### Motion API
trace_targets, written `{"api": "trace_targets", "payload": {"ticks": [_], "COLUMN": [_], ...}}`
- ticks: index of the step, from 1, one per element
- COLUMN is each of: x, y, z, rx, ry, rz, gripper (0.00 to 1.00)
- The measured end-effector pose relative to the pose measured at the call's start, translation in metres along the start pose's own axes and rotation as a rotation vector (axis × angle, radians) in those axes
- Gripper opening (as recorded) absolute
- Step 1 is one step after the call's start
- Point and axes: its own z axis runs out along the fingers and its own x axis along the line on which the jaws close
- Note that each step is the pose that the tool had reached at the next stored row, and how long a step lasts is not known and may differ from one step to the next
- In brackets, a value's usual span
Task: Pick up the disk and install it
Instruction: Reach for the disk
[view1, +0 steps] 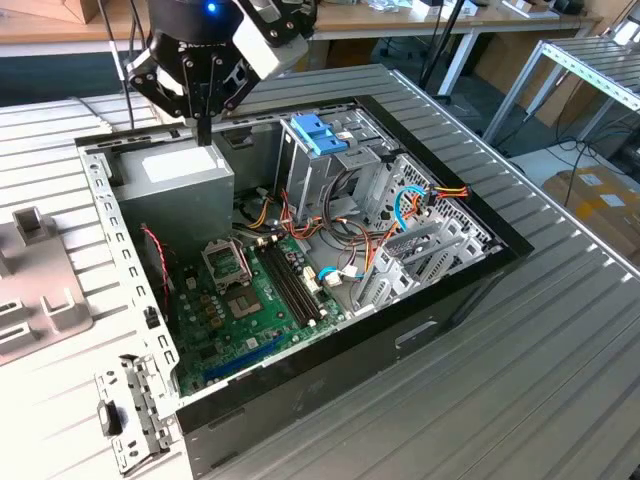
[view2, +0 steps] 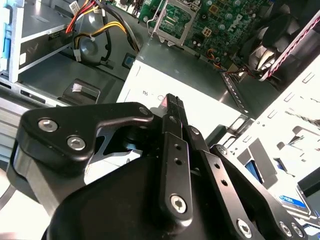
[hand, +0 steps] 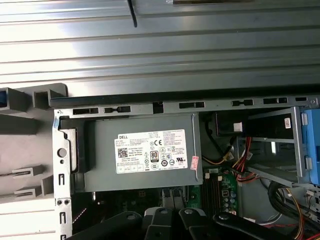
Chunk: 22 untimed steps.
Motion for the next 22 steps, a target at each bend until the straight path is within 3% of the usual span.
{"api": "trace_targets", "payload": {"ticks": [22], "x": [0.0068], "y": [-0.0005], "z": [-0.0002], "rx": [0.0000], "ry": [0.0000], "rz": [0.000], "gripper": [0.11]}}
